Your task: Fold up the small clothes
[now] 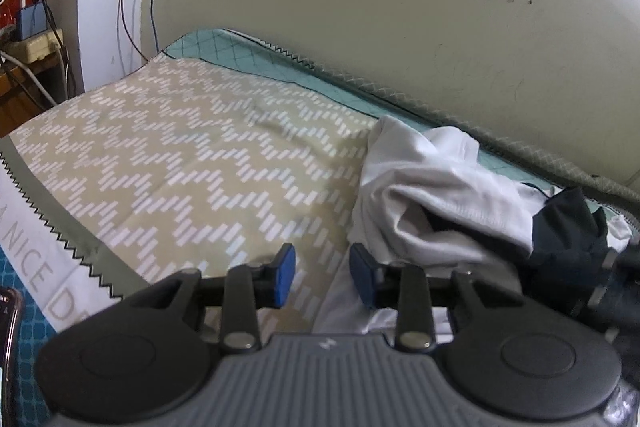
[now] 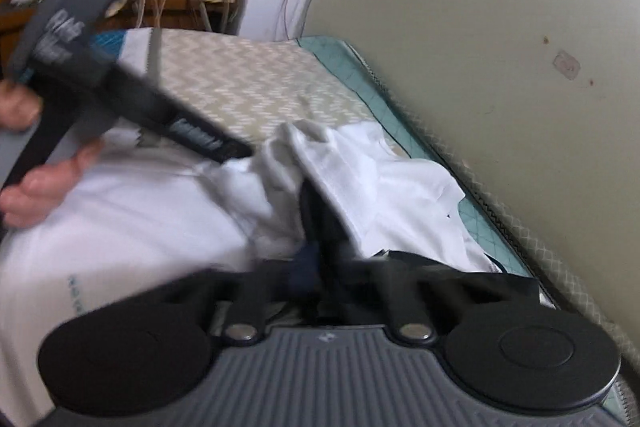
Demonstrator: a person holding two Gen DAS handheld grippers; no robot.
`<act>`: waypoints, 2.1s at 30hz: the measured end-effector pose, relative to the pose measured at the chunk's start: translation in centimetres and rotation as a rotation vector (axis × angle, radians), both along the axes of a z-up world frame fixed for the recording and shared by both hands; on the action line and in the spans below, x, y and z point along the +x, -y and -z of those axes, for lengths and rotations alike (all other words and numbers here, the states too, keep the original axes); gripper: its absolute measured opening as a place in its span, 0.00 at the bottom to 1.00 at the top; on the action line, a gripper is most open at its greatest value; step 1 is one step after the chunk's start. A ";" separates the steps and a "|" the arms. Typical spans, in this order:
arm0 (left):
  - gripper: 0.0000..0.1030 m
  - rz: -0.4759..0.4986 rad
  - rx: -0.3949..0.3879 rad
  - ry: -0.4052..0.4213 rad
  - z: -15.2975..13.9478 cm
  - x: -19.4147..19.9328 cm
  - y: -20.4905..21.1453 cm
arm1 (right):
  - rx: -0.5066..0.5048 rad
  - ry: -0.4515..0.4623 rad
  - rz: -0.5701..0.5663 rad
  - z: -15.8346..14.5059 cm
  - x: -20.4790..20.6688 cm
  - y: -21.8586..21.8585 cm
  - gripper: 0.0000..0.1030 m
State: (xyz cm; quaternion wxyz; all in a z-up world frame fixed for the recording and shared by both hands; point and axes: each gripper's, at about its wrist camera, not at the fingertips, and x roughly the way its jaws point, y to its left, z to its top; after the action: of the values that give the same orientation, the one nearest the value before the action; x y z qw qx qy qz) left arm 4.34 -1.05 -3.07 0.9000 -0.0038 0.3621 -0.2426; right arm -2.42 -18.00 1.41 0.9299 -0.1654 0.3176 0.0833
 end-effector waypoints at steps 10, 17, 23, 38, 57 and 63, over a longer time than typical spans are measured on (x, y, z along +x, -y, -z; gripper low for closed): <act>0.26 0.007 -0.010 0.019 -0.4 -0.3 -0.3 | 0.383 0.040 0.584 -0.8 0.4 14.7 0.73; 0.48 0.143 0.007 0.051 -0.4 -2.1 1.6 | 0.447 0.131 0.499 -1.7 -7.6 14.2 0.73; 0.09 0.163 0.202 0.196 0.4 -4.3 4.5 | 0.406 0.110 0.480 -0.8 -12.7 13.3 0.73; 0.14 0.041 -0.019 0.150 -2.9 -2.5 1.4 | 0.343 0.147 0.582 -0.6 -16.1 15.3 0.00; 0.19 0.156 -0.184 -0.112 -0.5 2.1 2.9 | 0.711 0.122 0.208 -9.9 -6.1 8.7 0.00; 0.26 0.101 -0.299 -0.098 -1.6 2.6 -0.3 | 0.594 0.052 0.137 -10.3 -1.5 5.3 0.77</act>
State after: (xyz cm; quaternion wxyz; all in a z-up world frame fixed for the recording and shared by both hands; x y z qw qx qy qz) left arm 6.98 -0.73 -1.43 0.8572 -0.1313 0.3653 -0.3383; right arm -3.91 -23.29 11.72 0.9489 0.1334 0.2658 0.1056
